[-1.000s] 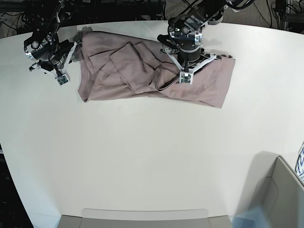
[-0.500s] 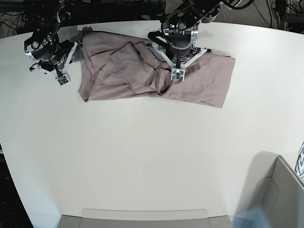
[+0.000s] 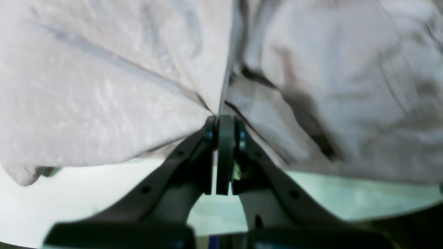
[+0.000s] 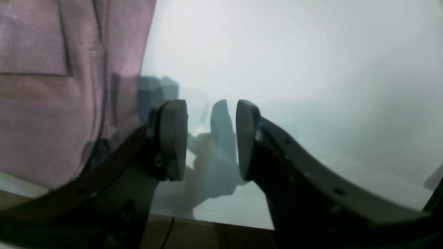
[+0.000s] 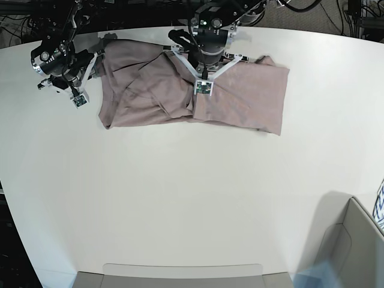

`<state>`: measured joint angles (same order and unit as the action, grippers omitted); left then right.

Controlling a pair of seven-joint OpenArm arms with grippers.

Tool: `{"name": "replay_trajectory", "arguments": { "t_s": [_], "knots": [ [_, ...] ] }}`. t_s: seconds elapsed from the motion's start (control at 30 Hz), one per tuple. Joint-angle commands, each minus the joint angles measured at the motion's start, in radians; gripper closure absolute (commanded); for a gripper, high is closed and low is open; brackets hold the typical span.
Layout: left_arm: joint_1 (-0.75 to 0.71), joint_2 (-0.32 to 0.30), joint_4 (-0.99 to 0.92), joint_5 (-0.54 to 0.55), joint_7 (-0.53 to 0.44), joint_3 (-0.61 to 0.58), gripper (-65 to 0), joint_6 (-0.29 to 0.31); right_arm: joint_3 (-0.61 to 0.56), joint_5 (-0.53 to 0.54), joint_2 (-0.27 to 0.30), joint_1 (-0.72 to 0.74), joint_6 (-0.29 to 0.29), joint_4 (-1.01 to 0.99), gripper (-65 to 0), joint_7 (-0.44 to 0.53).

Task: Fold the T-shirt properly
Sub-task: 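Drag the grasped fabric with the left gripper toward the right gripper, then grasp the shirt end with the right gripper and fold it toward the left gripper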

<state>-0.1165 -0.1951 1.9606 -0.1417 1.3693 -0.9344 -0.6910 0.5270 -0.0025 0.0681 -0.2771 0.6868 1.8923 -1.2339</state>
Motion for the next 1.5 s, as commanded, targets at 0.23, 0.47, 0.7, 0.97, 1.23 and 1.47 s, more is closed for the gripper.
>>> {"name": "replay_trajectory", "arguments": {
  "t_s": [0.23, 0.47, 0.7, 0.97, 1.23, 1.47],
  "knots": [
    [0.005, 0.007, -0.019, -0.008, 0.027, 0.038, 0.0, -0.007, 0.003, 0.002, 0.008, 0.005, 0.011, 0.014, -24.1, 0.006],
    [0.007, 0.015, -0.002, -0.006, 0.022, 0.024, -23.5, -0.007, 0.003, 0.002, 0.006, 0.005, 0.011, 0.016, -24.1, 0.006],
    [-0.002, 0.007, 0.084, -0.014, -0.087, -0.067, -29.8, -0.007, 0.011, 0.008, 0.006, 0.009, 0.011, 0.022, -24.1, 0.006],
    [-0.012, 0.006, 0.082, -0.124, -0.179, -0.062, -29.8, -0.007, 0.094, 0.217, 0.005, 0.037, 0.011, 0.065, -24.1, -0.001],
    [-0.013, -0.045, 0.076, -0.135, -0.179, -0.065, -29.8, -0.007, 0.381, 0.577, 0.000, 0.137, 0.011, 0.042, -24.2, -0.162],
    [-0.013, -0.057, 0.073, -0.135, -0.179, -0.065, -29.8, -0.007, 0.385, 0.635, 0.019, 0.178, 0.011, -0.230, -24.1, -0.162]
  ]
}}
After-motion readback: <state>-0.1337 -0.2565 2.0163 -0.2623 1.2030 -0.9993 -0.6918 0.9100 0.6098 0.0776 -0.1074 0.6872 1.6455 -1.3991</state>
